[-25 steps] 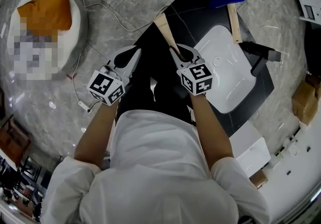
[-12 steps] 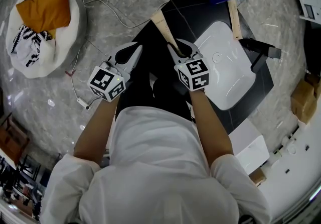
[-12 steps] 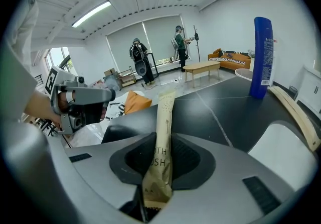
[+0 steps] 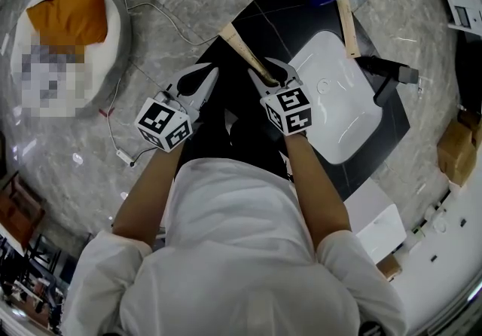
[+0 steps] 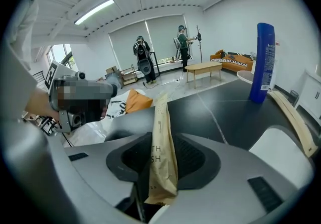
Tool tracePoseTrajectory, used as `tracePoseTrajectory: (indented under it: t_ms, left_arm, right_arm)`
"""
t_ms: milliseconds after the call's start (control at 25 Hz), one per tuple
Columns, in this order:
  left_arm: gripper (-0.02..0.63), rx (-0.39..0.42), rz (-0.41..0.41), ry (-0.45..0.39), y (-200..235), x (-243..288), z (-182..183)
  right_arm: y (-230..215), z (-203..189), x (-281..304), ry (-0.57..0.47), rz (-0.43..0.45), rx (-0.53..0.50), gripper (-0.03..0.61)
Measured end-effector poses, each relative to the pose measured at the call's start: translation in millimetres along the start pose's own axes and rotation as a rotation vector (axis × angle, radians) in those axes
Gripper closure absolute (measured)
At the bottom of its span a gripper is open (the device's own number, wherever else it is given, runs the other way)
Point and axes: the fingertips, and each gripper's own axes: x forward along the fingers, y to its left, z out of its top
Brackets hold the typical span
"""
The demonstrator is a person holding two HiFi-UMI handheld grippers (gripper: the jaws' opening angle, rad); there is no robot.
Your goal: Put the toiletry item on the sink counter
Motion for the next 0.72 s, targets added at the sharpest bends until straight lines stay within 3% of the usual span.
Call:
tracePoseTrajectory:
  t_ms: [360, 720]
  left_arm:
    - [0.597, 0.029, -0.014, -0.032, -16.3, 3.4, 22.0]
    - [0.597, 0.101, -0.035, -0.062, -43.9, 11.6, 65.1]
  right_arm:
    - [6.7, 29.4, -25.4, -0.065, 0.013, -0.062, 0.457]
    - [25.3, 91.9, -90.1, -0.244, 0.072, -0.088, 0.457]
